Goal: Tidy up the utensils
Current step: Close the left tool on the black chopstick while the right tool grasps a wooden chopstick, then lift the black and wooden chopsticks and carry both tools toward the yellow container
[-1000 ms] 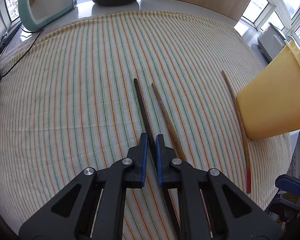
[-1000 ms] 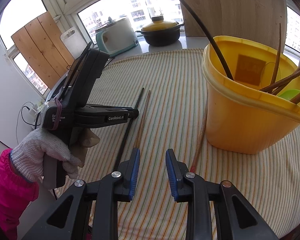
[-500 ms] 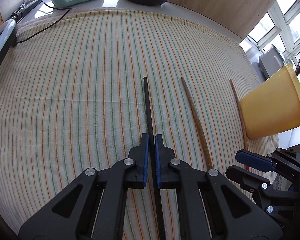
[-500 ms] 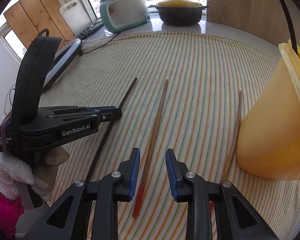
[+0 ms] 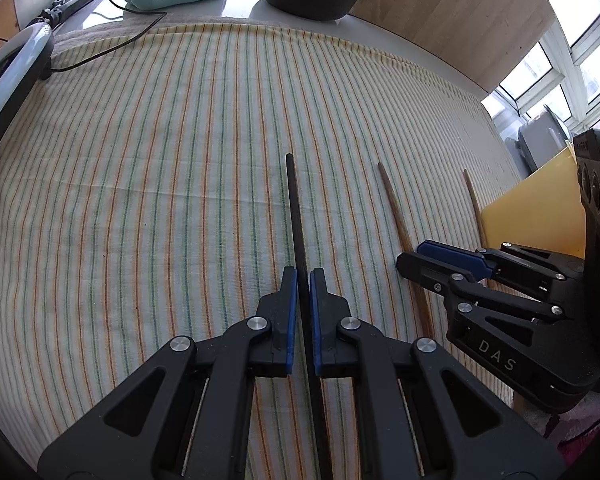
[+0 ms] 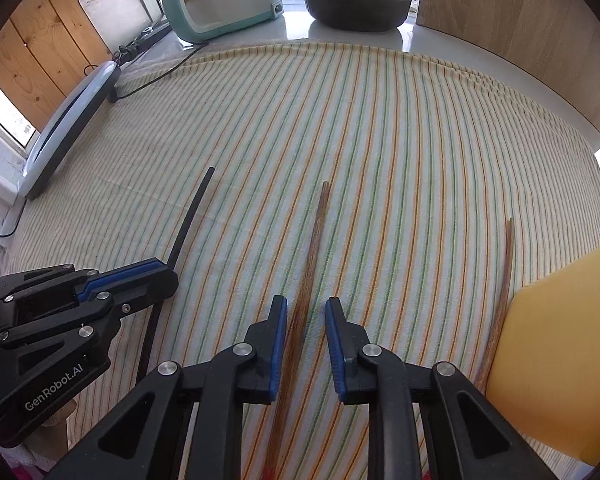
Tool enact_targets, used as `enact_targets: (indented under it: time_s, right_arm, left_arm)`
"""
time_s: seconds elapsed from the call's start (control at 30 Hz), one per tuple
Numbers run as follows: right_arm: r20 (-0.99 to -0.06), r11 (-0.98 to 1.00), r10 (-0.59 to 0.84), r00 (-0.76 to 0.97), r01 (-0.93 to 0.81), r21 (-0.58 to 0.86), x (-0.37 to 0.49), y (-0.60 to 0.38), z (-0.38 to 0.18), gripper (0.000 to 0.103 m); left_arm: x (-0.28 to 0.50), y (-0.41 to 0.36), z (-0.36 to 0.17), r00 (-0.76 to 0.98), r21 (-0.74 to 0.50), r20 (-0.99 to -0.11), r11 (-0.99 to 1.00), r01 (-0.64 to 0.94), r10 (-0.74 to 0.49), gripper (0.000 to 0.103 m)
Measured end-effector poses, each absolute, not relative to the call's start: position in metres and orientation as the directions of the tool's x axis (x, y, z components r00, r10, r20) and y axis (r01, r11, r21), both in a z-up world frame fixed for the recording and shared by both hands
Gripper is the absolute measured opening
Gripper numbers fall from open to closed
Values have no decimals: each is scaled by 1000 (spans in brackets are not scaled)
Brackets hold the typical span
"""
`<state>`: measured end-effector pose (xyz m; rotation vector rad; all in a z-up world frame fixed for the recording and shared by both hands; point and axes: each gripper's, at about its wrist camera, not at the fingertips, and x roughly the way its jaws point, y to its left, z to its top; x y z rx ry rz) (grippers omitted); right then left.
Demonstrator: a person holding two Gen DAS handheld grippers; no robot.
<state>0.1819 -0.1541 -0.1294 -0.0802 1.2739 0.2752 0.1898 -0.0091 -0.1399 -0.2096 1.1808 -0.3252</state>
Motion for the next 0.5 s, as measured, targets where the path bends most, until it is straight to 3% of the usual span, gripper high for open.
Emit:
enact_targets:
  time_s: [0.17, 0.5]
  right_arm:
    - [-949, 961, 142, 281, -270, 64, 179, -150, -129, 6]
    - [-925, 955, 218, 311, -263, 137, 166, -160, -116, 4]
  left_arm:
    - [189, -7, -137, 357, -337, -862, 933, 128, -360, 4]
    - [178, -7, -113, 413, -335, -833, 930, 152, -368, 3]
